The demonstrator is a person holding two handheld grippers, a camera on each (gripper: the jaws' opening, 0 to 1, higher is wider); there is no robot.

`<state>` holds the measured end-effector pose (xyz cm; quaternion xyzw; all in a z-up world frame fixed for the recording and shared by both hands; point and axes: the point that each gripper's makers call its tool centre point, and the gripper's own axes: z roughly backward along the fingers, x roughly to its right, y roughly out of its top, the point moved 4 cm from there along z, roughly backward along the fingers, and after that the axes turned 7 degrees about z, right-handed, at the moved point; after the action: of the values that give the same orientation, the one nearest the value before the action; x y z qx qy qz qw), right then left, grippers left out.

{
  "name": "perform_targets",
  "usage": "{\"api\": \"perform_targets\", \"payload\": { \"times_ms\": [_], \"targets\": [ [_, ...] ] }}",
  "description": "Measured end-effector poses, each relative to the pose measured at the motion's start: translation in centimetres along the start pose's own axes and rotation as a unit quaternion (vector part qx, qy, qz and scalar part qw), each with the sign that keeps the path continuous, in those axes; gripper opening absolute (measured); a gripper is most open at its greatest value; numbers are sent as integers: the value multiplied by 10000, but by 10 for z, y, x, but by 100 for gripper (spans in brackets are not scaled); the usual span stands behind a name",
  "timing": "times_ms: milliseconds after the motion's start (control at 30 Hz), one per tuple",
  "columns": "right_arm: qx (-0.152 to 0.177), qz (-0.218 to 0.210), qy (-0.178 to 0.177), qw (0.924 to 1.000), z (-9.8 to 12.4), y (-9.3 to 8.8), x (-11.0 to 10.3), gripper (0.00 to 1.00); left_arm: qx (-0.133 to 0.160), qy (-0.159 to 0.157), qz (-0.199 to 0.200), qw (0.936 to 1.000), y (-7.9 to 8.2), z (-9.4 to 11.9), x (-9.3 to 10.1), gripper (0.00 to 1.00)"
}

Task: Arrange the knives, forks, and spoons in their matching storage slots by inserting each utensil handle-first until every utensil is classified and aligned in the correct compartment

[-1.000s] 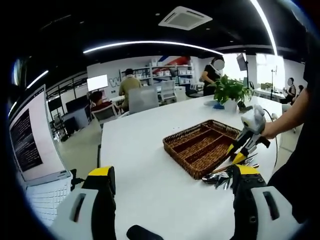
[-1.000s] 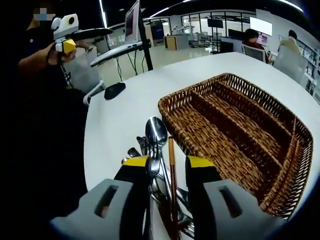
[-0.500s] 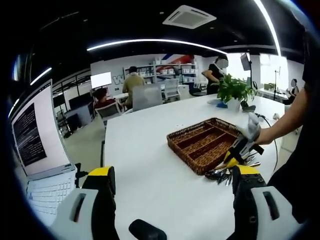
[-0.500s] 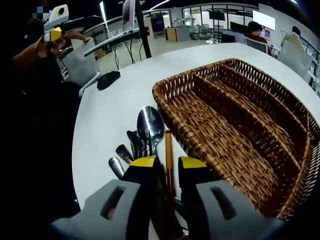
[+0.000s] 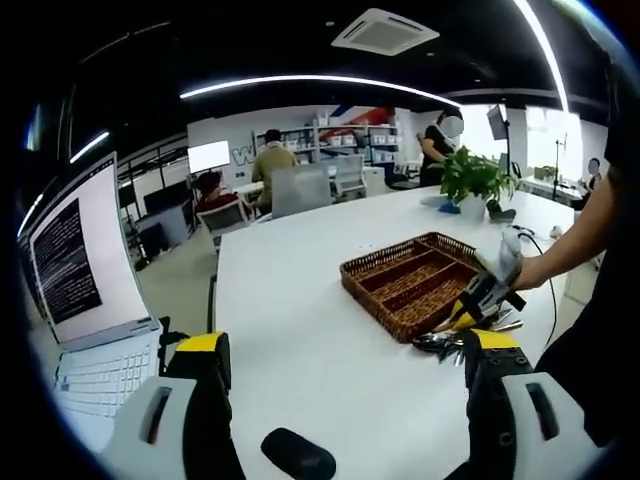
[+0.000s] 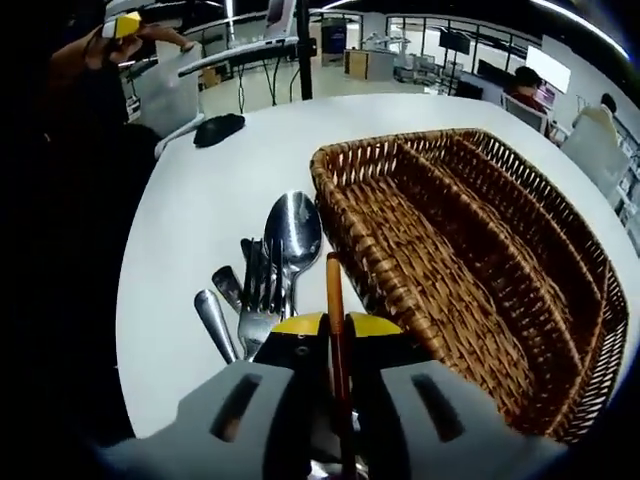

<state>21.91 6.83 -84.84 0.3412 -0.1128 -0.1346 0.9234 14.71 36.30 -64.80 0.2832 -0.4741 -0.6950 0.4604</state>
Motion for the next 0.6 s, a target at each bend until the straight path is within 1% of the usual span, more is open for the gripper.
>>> {"api": "perform_targets", "payload": {
  "times_ms": [100,133,267,367,467,533,600],
  "targets": [
    [25,3,31,10000,0,0,-1,6,24,-7,-2,10000,1,0,0,100],
    [10,82,29,10000,0,1,-1,6,33,-12,-8,10000,1,0,0,100],
    [-51,131,47,9999,-3,0,-2,5,34,-32,-34,10000,2,-1,2,99],
    [-90,214,40,9997,2,2,-2,5,55,-32,-32,10000,4,-1,1,99],
    [-60,145,90,9998,3,5,-1,5,56,-33,-44,10000,5,-1,1,99],
    [-71,129,92,9998,10,10,-1,5,69,-37,-44,10000,6,-1,2,99],
    [-85,6,151,9999,11,10,-2,4,83,-48,-46,9999,7,-2,2,99]
  ]
}}
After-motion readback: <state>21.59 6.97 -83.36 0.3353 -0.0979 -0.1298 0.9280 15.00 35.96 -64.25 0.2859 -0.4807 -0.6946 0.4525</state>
